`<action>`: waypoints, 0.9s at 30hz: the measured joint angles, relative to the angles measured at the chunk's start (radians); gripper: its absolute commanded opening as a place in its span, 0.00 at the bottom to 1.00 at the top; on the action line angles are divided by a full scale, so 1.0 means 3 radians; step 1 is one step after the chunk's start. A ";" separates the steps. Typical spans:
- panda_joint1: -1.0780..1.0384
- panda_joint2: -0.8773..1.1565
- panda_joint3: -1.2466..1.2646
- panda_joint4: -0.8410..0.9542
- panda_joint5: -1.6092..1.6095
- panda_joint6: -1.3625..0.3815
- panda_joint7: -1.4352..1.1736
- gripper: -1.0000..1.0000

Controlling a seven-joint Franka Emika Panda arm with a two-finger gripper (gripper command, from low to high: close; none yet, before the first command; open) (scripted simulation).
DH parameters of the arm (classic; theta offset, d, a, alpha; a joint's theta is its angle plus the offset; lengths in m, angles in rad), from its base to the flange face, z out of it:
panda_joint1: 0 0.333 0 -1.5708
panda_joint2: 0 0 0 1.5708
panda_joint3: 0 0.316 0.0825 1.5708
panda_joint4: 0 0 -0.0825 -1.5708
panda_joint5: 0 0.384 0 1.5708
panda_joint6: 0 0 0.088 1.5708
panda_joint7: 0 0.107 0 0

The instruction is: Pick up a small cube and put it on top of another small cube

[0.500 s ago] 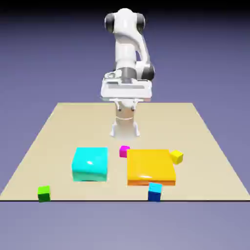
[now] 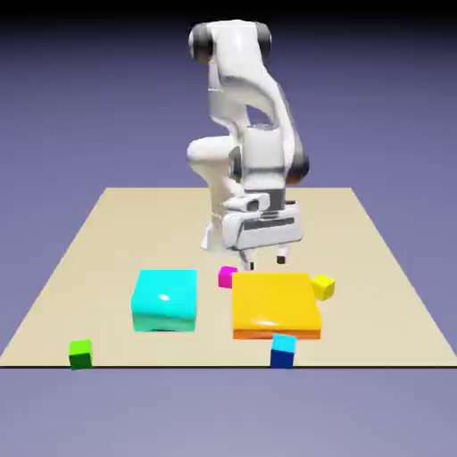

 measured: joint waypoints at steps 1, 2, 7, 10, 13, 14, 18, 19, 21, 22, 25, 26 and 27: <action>0.0058 0.0121 -0.0026 0.0083 -0.0019 -0.0073 -0.0101 0.50; 0.0116 0.0242 -0.0051 0.0165 -0.0038 -0.0146 -0.0202 0.50; 0.0404 0.0846 -0.0180 0.0578 -0.0132 -0.0510 -0.0706 0.50; 0.0582 0.1208 -0.0256 0.0825 -0.0189 -0.0729 -0.1008 0.50; 0.0690 0.1426 -0.0303 0.0974 -0.0223 -0.0861 -0.1190 0.50; 0.0668 0.1546 -0.0295 0.0980 -0.0217 -0.0746 -0.1189 0.50; 0.0603 0.1915 -0.0272 0.0999 -0.0197 -0.0394 -0.1187 0.00; 0.0603 0.1915 -0.0272 0.0999 -0.0197 -0.0394 -0.1187 0.00; 0.0624 0.1794 -0.0280 0.0993 -0.0200 -0.0512 -0.1190 0.00; 0.0646 0.1674 -0.0287 0.0987 -0.0206 -0.0627 -0.1191 0.00; 0.0686 0.1322 -0.0188 0.0860 -0.0247 -0.0845 -0.1207 0.00; 0.0682 0.1213 -0.0067 0.0739 -0.0277 -0.0825 -0.1221 0.00; 0.0678 0.1103 0.0054 0.0618 -0.0308 -0.0805 -0.1235 0.00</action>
